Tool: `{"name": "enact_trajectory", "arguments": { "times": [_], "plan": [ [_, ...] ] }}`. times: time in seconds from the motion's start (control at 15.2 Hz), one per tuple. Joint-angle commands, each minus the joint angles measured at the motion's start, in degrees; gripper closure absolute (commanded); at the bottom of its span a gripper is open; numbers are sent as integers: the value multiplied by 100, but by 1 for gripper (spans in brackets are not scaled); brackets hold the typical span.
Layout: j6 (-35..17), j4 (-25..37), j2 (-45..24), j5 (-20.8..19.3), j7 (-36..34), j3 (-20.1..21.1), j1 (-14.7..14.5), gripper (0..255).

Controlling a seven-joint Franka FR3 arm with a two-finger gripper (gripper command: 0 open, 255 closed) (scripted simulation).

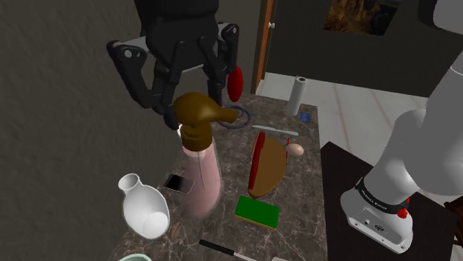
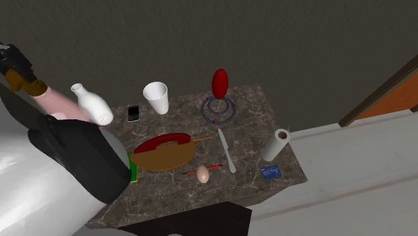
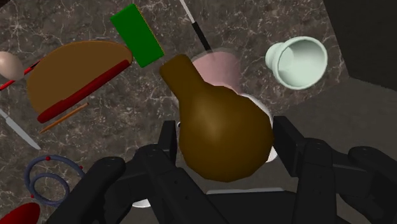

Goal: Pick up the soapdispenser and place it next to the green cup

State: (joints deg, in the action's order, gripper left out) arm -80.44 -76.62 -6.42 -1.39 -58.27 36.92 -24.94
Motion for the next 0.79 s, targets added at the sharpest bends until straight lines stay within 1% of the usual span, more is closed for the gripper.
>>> {"name": "enact_trajectory", "arguments": {
  "times": [0.0, 0.13, 0.26, 0.4, 0.53, 0.59, 0.66, 0.73],
  "plan": [
    [48, 282, -281, -181, -375, 149, -260, 255],
    [150, 667, -632, -416, -735, 274, -576, 255],
    [291, 1129, -1023, -682, -1079, 355, -960, 255],
    [484, 1695, -1463, -985, -1401, 408, -1408, 255],
    [757, 2430, -1970, -1323, -1677, 395, -1965, 255],
    [944, 2911, -2269, -1516, -1789, 357, -2304, 255],
    [1658, 4646, -3194, -2079, -1855, 135, -3343, 255],
    [1267, 3856, -2842, -1822, -1916, 172, -2997, 255]
  ]
}}
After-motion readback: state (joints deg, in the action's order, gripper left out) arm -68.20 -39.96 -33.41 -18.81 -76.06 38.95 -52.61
